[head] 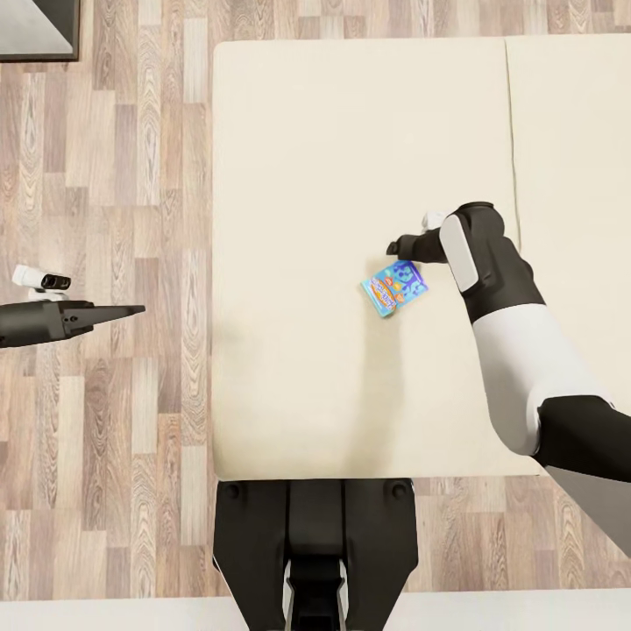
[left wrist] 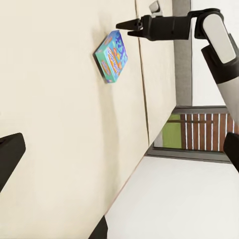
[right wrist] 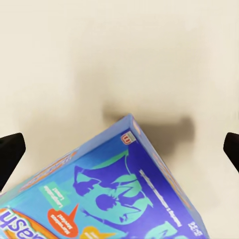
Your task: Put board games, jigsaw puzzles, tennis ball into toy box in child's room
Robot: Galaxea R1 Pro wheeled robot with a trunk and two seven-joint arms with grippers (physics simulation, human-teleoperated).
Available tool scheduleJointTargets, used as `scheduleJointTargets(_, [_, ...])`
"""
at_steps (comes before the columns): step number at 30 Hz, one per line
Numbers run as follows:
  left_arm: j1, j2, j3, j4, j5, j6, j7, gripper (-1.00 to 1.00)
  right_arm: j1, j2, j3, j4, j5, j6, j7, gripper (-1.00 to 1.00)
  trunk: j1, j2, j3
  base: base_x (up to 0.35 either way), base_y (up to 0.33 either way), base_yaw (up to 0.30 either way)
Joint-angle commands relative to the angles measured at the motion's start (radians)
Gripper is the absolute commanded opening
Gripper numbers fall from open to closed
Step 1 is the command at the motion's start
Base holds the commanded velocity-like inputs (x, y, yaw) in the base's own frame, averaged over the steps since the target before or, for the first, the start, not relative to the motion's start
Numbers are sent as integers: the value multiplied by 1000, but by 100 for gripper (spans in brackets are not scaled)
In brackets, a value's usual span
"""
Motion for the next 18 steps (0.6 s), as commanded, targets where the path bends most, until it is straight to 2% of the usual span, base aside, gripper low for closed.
scheduleJointTargets(1, [0,0,0,0,-1,11,-4,100,0,0,2,1,-11,3,-10,100,1,-2,-1,0,0,0])
scheduleJointTargets(18, [0,0,-1,0,0,11,-4,100,-1,2,0,5,-11,-2,-10,100,1,-2,-21,0,0,0])
